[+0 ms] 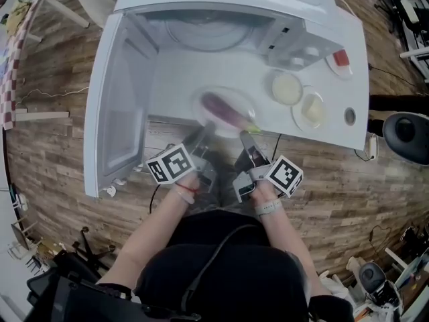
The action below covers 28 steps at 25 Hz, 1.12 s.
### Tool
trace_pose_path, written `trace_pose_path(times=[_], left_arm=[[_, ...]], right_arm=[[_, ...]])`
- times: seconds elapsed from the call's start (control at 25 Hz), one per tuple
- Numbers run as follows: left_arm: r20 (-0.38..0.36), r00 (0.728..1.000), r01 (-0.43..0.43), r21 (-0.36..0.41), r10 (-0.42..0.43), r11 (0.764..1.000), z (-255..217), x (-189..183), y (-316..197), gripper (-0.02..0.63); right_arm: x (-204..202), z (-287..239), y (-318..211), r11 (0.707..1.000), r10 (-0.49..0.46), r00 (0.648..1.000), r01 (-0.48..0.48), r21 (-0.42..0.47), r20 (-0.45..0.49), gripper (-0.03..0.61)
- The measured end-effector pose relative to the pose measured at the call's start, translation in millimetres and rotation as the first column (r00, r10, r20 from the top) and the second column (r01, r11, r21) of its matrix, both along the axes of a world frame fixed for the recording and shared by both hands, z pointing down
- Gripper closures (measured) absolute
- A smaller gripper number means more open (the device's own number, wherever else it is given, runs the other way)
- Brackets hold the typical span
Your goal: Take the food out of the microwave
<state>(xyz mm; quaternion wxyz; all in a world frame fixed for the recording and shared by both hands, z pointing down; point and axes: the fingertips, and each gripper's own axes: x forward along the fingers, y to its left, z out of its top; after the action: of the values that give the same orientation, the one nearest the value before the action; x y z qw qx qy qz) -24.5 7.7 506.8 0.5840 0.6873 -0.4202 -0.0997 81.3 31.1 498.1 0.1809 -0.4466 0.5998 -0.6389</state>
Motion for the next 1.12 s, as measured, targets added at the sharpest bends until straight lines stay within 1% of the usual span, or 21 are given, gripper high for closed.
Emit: trace_pose_path(times=[0.48,0.8,1.12], left_arm=[[0.003,1.000,0.016,-0.030,-0.016,0.999,11,-3,12,0.538],[0.008,1.000,0.010,-0.029,-0.010,1.000,17,-5,10,0.538],[-0.030,0.999,-0.024,-0.032,0.023,0.999,16,1,8,0.538]], right_arm=[[-2,14,11,1.000,0.000,1.000,0.000,-0.031,0.011,0.546],[-3,21,10,0.999,0.016,1.000,-0.015,-0.045,0.022,0.548],[4,22,2,0.998,0.048,0.998,-0.046,-0.049,0.039,0.548]])
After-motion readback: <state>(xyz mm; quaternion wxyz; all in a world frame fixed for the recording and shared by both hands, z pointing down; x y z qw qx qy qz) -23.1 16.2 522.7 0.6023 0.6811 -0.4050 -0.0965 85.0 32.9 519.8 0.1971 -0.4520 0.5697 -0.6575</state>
